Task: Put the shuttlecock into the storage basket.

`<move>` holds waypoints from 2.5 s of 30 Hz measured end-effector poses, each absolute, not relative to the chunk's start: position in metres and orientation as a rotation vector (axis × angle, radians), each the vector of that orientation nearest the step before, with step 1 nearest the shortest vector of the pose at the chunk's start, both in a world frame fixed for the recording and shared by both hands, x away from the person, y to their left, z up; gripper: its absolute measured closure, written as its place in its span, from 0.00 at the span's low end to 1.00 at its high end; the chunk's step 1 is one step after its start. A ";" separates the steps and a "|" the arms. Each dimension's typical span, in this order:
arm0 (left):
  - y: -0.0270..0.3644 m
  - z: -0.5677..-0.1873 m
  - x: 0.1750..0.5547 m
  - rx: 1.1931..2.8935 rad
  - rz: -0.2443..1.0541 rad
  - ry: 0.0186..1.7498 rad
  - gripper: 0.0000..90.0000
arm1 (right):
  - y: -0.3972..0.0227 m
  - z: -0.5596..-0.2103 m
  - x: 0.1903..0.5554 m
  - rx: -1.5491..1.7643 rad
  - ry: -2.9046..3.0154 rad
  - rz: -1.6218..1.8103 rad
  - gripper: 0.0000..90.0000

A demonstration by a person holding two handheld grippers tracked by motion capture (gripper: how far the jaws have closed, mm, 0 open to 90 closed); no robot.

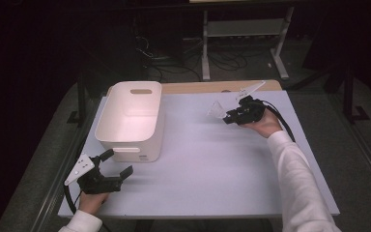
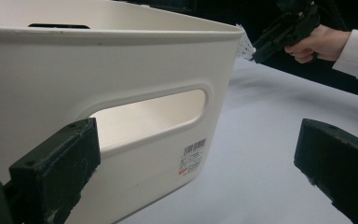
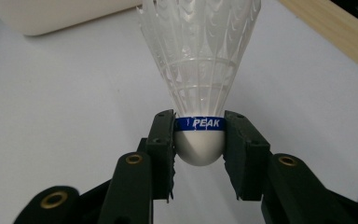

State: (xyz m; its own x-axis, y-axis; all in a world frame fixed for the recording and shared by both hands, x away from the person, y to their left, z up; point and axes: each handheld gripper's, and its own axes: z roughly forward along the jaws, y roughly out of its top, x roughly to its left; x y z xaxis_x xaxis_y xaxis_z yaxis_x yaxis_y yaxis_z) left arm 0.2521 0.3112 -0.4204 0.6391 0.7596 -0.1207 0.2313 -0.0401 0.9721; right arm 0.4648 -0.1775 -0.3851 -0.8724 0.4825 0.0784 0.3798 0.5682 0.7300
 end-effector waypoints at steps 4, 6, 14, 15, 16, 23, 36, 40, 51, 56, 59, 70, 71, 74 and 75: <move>0.311 -0.420 0.252 1.595 0.522 0.841 0.00 | -0.177 -0.378 0.464 0.736 2.662 1.199 0.71; 0.311 -0.420 0.252 1.596 0.522 0.843 0.00 | -0.177 -0.373 0.465 0.707 2.656 1.187 0.71; 0.311 -0.420 0.252 1.595 0.523 0.844 0.00 | -0.172 -0.354 0.463 0.709 2.667 1.271 0.71; 0.311 -0.420 0.252 1.593 0.523 0.845 0.00 | -0.171 -0.352 0.463 0.715 2.669 1.277 0.71; 0.311 -0.420 0.252 1.593 0.522 0.845 0.00 | -0.170 -0.348 0.462 0.714 2.675 1.277 0.71; 0.311 -0.420 0.252 1.595 0.522 0.841 0.00 | -0.168 -0.340 0.462 0.686 2.677 1.266 0.71; 0.311 -0.420 0.252 1.593 0.521 0.844 0.00 | -0.156 -0.327 0.460 0.702 2.662 1.342 0.71; 0.311 -0.420 0.252 1.594 0.523 0.840 0.00 | -0.153 -0.325 0.459 0.696 2.658 1.356 0.71; 0.311 -0.421 0.253 1.596 0.520 0.841 0.00 | -0.141 -0.320 0.461 0.687 2.647 1.378 0.71; 0.311 -0.420 0.252 1.599 0.523 0.839 0.00 | -0.136 -0.318 0.462 0.692 2.638 1.398 0.71; 0.311 -0.420 0.252 1.601 0.523 0.841 0.00 | -0.130 -0.317 0.462 0.678 2.640 1.400 0.71; 0.311 -0.421 0.253 1.601 0.521 0.837 0.00 | -0.122 -0.310 0.461 0.609 2.638 1.396 0.71; 0.311 -0.421 0.253 1.600 0.520 0.837 0.00 | -0.122 -0.310 0.461 0.609 2.638 1.396 0.71; 0.310 -0.421 0.253 1.587 0.517 0.836 0.00 | -0.117 -0.306 0.458 0.598 2.644 1.399 0.71; 0.310 -0.421 0.253 1.587 0.517 0.836 0.00 | -0.116 -0.305 0.458 0.591 2.642 1.401 0.71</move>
